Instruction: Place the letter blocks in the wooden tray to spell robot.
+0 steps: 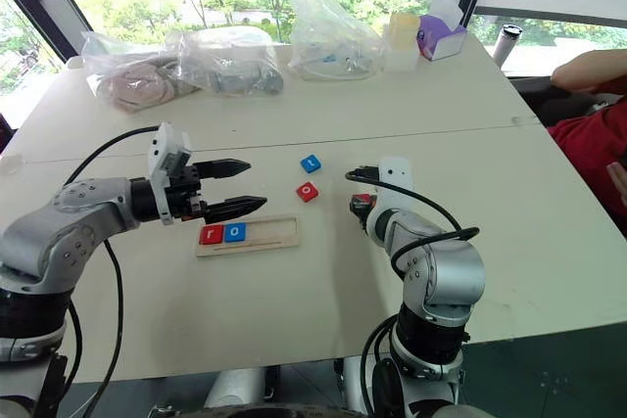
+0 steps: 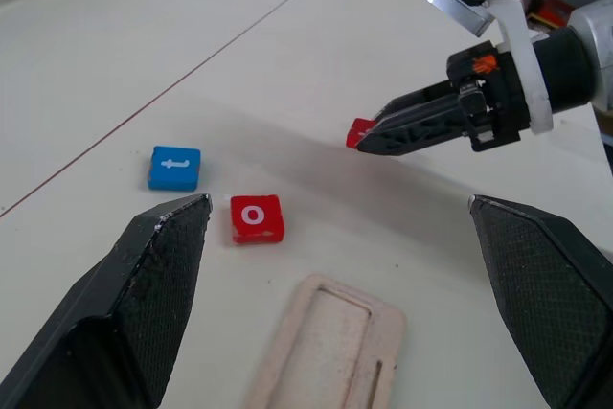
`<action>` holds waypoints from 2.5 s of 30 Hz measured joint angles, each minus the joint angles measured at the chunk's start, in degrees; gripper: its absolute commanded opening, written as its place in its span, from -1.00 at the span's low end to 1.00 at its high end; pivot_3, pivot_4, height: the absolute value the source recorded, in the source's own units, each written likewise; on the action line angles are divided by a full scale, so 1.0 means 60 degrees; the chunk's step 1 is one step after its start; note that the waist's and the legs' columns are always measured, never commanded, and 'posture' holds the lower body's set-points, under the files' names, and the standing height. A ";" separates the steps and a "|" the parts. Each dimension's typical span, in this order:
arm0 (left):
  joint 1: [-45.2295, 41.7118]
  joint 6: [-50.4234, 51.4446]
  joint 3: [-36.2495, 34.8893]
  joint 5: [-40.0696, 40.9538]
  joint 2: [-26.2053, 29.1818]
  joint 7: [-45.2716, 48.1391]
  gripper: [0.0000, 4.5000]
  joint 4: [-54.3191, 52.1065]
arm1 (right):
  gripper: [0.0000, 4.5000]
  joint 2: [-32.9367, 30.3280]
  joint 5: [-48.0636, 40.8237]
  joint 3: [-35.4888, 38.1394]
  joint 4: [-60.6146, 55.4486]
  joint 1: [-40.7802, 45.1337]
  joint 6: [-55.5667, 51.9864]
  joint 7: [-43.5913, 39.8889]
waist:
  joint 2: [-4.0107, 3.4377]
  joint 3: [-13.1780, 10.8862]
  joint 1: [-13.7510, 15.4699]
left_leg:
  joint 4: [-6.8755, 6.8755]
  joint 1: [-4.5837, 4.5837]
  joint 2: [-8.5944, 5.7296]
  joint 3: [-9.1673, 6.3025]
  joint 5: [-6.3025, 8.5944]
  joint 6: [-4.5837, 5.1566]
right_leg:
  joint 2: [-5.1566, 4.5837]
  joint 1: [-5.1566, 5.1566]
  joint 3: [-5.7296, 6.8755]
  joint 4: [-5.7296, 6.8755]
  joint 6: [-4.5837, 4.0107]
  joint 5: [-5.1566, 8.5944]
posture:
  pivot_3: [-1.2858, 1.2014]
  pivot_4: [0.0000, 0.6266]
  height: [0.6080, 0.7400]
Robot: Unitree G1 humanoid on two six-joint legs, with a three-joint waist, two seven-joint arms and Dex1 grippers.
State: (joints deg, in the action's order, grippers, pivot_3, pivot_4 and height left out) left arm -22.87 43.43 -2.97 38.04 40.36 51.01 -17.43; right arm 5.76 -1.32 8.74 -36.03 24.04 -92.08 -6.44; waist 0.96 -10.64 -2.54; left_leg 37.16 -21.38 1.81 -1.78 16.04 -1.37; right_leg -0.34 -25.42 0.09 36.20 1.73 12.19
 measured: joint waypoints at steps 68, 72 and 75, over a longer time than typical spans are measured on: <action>0.2660 0.0526 -0.2034 0.0447 0.3502 0.1101 1.00 -0.0724 | -0.48 -0.6544 -0.2250 -0.3290 0.6920 0.2282 1.2069 -1.0967 | 0.0030 -0.0088 0.0002 | 0.0002 0.0015 -0.0004 0.0034 0.0018 0.0029 | -0.0017 -0.0004 -0.0018 0.0017 0.0041 0.0014 | 0.03 -0.52 1.00; 0.3265 -0.0081 -0.2322 -0.0184 0.3886 0.1475 1.00 -0.0316 | -0.48 -0.5549 -0.1923 -0.3944 0.6766 0.2841 1.1841 -1.0408 | 0.0032 -0.0087 0.0053 | -0.0002 0.0007 -0.0004 0.0023 0.0016 0.0026 | -0.0022 -0.0007 -0.0006 0.0017 0.0015 0.0028 | 0.03 -0.52 1.00; 0.3891 -0.0279 -0.2730 -0.0401 0.4021 0.1671 1.00 -0.0363 | -0.48 -0.4760 -0.1303 -0.4756 0.7413 0.3105 1.1757 -0.9875 | 0.0029 -0.0089 0.0030 | 0.0001 0.0001 -0.0009 0.0043 0.0014 0.0023 | -0.0037 -0.0012 -0.0014 0.0013 -0.0013 0.0011 | 0.03 -0.52 1.00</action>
State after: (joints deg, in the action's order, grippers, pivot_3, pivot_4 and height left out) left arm 0.47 41.76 -19.35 35.63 64.49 61.04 -19.60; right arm -22.80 -9.14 -19.80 8.44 42.67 -21.54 -65.69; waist 1.13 -11.17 -2.36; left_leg 37.17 -21.37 1.75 -1.52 16.13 -1.23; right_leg -0.56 -25.49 0.00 36.28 1.65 12.26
